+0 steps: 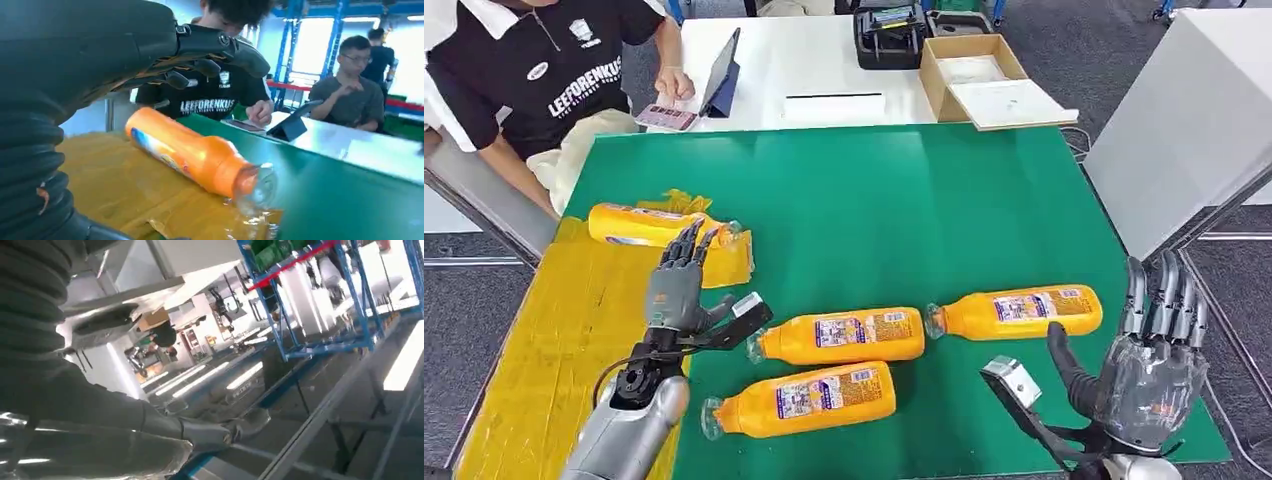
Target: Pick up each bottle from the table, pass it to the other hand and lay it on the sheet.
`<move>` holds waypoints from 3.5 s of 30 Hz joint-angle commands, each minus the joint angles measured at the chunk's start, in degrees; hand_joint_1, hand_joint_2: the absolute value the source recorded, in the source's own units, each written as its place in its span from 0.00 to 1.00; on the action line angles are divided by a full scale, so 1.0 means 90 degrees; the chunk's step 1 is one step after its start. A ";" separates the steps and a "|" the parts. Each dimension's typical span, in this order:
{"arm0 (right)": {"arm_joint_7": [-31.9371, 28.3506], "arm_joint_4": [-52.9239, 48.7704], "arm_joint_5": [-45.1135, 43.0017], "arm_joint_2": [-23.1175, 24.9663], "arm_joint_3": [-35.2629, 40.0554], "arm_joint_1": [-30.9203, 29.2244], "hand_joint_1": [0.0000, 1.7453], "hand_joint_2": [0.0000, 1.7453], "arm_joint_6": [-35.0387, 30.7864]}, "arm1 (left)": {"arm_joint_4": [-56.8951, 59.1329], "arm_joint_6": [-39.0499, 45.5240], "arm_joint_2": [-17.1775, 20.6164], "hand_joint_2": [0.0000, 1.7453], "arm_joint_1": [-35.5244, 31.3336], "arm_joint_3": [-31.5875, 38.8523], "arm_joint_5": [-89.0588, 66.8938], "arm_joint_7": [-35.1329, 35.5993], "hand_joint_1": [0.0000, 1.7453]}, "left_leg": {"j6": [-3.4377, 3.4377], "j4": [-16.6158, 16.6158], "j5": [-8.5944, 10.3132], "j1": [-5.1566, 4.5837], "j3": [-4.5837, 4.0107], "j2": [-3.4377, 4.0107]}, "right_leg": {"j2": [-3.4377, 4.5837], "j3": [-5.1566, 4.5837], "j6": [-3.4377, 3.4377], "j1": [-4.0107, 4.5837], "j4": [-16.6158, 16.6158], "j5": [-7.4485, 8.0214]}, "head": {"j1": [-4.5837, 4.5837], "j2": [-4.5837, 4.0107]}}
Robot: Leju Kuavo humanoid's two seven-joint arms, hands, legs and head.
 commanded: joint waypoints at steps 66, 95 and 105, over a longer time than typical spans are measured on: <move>-0.1522 0.8729 -0.3592 -0.2362 0.3474 -0.5385 0.00 1.00 0.5385 | 0.0519 0.1127 -0.0269 1.00 -0.0536 -0.0177 0.4035 -0.1556 0.00 | 0.0017 0.0002 0.0037 -0.0001 0.0039 -0.0024 | -0.0045 0.0044 0.0018 0.0003 -0.0005 0.0020 | -0.0005 0.0000; -0.1859 0.8799 -0.4328 -0.2117 0.3998 -0.6055 1.00 1.00 0.4961 | 0.0512 0.1245 -0.0116 1.00 -0.0411 0.0070 0.4219 -0.1645 0.00 | 0.0025 0.0014 0.0033 0.0000 0.0037 0.0001 | -0.0022 0.0048 0.0018 0.0003 -0.0003 0.0027 | -0.0002 0.0000; 0.0125 0.5490 -0.4614 -0.1438 0.2370 -0.4503 1.00 1.00 0.2121 | -0.0397 0.1006 -0.0292 1.00 0.0197 0.0592 0.3727 -0.1452 0.00 | 0.0017 0.0014 0.0035 0.0008 0.0021 0.0005 | -0.0020 0.0029 0.0004 0.0011 0.0001 0.0032 | -0.0002 0.0000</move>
